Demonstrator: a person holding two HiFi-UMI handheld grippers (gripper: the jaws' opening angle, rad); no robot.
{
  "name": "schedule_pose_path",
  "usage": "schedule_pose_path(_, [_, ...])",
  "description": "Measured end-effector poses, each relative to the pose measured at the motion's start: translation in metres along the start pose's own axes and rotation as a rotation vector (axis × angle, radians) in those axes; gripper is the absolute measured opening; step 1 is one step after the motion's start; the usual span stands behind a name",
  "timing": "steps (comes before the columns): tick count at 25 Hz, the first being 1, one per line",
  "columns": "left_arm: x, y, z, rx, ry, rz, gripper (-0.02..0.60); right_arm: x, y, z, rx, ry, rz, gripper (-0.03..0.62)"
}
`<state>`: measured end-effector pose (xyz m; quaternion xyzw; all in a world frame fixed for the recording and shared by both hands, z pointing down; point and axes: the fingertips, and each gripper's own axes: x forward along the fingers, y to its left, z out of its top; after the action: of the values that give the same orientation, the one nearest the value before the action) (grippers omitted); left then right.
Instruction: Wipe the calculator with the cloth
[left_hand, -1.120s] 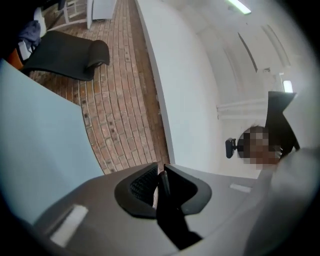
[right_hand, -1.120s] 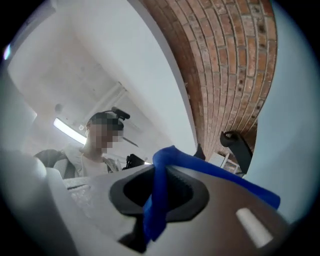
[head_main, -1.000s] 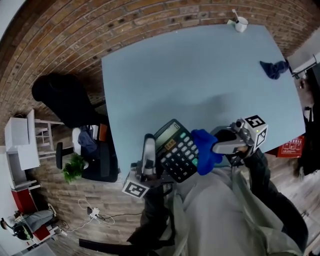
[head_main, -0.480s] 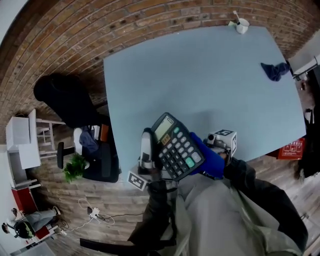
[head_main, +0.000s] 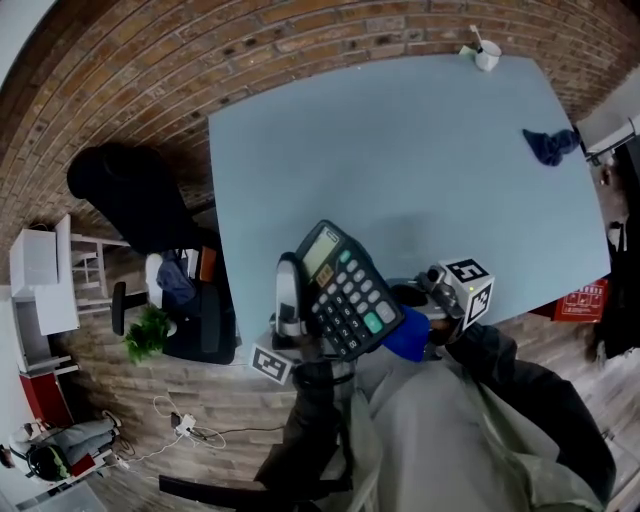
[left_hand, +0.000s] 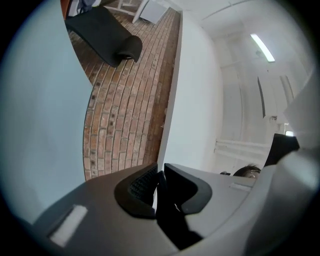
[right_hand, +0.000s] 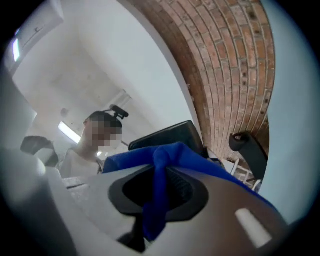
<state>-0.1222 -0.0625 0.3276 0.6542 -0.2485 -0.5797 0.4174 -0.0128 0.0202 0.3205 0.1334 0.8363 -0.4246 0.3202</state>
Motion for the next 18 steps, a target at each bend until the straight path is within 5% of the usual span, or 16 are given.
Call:
schedule_pose_path(2, [0.002,-0.005,-0.001,0.019,0.025,-0.019,0.048,-0.006,0.003,-0.001,-0.029,0.008,-0.024,0.06])
schedule_pose_path(8, [0.007,-0.022,-0.041,0.084,0.225,-0.084,0.046,-0.039,-0.013,0.085,-0.168,-0.276,-0.144,0.06])
schedule_pose_path(10, [0.007,-0.021,-0.056,0.062,0.276,-0.089,0.046,-0.035,-0.019,0.095,-0.154,-0.284,-0.112,0.06])
schedule_pose_path(14, [0.004,-0.015,-0.054,-0.051,0.228,-0.087,0.046,-0.022,-0.03,0.084,0.047,-0.264,0.022,0.06])
schedule_pose_path(18, [0.005,-0.016,-0.064,-0.029,0.27,-0.081,0.046,-0.012,-0.054,0.035,0.124,-0.092,-0.038,0.06])
